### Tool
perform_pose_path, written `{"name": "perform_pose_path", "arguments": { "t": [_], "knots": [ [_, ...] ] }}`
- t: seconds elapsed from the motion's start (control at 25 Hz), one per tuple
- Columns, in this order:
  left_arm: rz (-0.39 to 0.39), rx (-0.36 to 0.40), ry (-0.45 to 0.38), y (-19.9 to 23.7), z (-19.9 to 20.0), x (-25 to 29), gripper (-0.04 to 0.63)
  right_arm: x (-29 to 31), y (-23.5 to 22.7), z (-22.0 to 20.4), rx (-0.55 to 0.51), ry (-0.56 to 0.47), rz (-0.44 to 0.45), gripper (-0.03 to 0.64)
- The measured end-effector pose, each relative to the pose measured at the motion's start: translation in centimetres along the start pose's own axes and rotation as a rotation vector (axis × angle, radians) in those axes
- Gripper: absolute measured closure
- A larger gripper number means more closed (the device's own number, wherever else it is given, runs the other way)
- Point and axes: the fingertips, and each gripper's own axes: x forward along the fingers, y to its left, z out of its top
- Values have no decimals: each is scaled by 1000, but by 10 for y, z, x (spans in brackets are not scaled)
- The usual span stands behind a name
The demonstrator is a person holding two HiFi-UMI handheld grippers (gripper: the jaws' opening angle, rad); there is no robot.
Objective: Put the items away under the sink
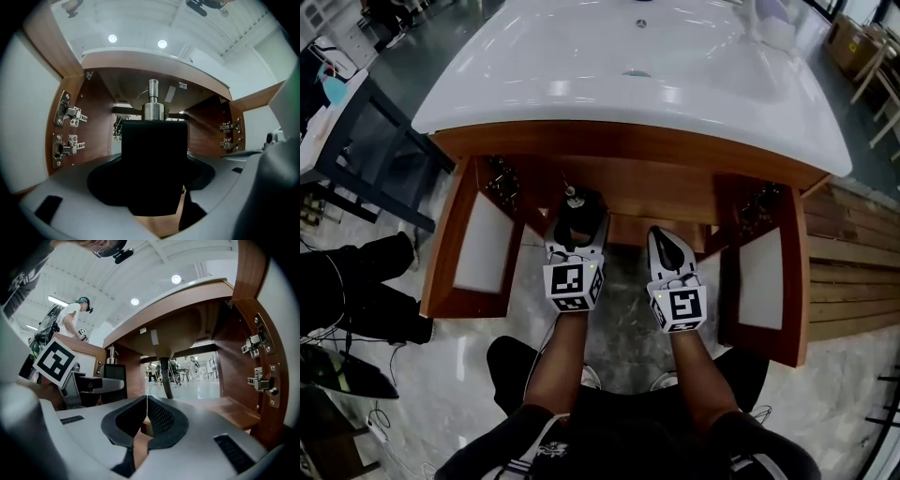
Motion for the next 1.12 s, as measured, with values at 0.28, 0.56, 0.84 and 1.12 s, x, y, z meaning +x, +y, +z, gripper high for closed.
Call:
{"name": "perform_pose_path", "arguments": {
  "t": [0.28, 0.56, 0.84, 1.12],
  "knots": [
    [26, 23, 11, 7, 6, 23, 279, -5, 5, 7, -14, -9, 16, 594],
    [20, 28, 16, 14, 6, 59, 281, -8, 5, 11, -13, -12, 5, 594],
    [12, 14, 25, 26, 4, 91, 279, -20, 8, 5, -27, 20, -2, 594],
    [11, 22, 55, 37, -5, 101, 279, -36, 23, -12, -19, 59, 13, 594]
  ]
}}
